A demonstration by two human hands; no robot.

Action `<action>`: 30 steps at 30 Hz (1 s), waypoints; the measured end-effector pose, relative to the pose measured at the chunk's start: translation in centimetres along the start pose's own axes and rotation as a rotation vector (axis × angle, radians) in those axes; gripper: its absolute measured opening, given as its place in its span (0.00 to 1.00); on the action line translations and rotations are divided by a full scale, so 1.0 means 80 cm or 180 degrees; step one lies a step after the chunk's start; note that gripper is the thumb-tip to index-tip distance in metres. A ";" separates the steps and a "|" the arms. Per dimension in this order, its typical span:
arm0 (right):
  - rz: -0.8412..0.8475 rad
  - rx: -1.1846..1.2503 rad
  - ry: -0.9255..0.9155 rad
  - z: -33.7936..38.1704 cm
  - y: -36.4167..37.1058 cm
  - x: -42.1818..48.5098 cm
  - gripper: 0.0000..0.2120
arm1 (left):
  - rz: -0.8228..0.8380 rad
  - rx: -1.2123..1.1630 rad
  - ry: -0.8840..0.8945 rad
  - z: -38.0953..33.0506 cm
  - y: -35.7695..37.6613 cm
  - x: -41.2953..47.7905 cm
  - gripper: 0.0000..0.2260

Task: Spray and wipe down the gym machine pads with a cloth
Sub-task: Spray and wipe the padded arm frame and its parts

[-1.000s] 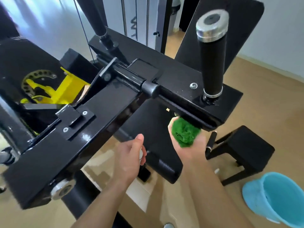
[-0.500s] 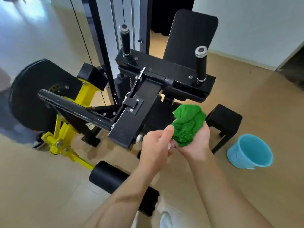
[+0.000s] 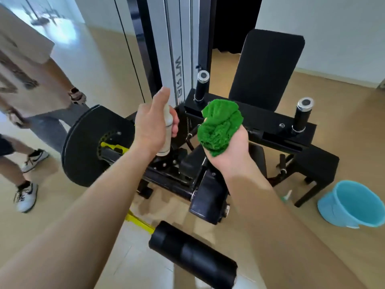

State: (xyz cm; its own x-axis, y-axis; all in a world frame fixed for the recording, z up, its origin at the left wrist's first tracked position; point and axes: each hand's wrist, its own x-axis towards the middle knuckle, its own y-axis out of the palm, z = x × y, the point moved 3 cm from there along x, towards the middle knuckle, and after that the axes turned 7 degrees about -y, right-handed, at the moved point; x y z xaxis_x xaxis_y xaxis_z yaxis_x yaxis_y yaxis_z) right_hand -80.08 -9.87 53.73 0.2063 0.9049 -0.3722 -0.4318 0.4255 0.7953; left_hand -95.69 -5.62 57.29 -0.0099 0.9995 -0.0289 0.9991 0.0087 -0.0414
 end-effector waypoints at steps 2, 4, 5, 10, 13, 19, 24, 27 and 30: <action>-0.0058 -0.0016 0.0120 -0.023 0.021 0.022 0.18 | 0.0066 0.0238 0.0045 0.003 -0.023 0.043 0.30; -0.0322 -0.0016 0.0271 -0.049 0.034 0.039 0.19 | 0.0380 0.0449 0.0047 0.013 -0.037 0.092 0.31; -0.0494 0.0022 0.0331 -0.062 0.038 0.048 0.21 | 0.0591 0.0642 0.0077 0.021 -0.042 0.115 0.31; -0.1234 -0.0034 0.0355 -0.129 0.048 0.094 0.24 | 0.1536 0.1957 0.0526 0.068 -0.052 0.220 0.33; -0.1893 0.0268 0.0081 -0.154 0.049 0.112 0.20 | 0.1944 0.2335 0.0838 0.107 -0.046 0.268 0.34; -0.2557 0.0909 -0.0523 -0.182 0.047 0.135 0.17 | 0.2686 0.2453 0.1183 0.188 0.008 0.286 0.31; -0.2943 0.1088 -0.0809 -0.195 0.006 0.165 0.18 | 0.3022 0.2124 0.1048 0.253 0.072 0.280 0.29; -0.2929 0.1045 -0.0957 -0.201 -0.009 0.179 0.19 | 0.2880 0.2003 0.1000 0.275 0.105 0.282 0.29; -0.2777 0.0990 -0.0943 -0.211 -0.019 0.192 0.22 | 0.2681 0.1780 0.0924 0.288 0.124 0.280 0.29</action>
State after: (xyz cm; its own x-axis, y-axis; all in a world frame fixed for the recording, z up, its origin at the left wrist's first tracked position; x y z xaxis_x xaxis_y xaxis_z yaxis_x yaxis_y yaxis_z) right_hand -91.09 3.42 38.72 0.5749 0.2161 -0.7892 0.2204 0.8880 0.4037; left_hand -86.94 16.20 33.25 0.7633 0.6456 -0.0252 0.5165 -0.6332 -0.5765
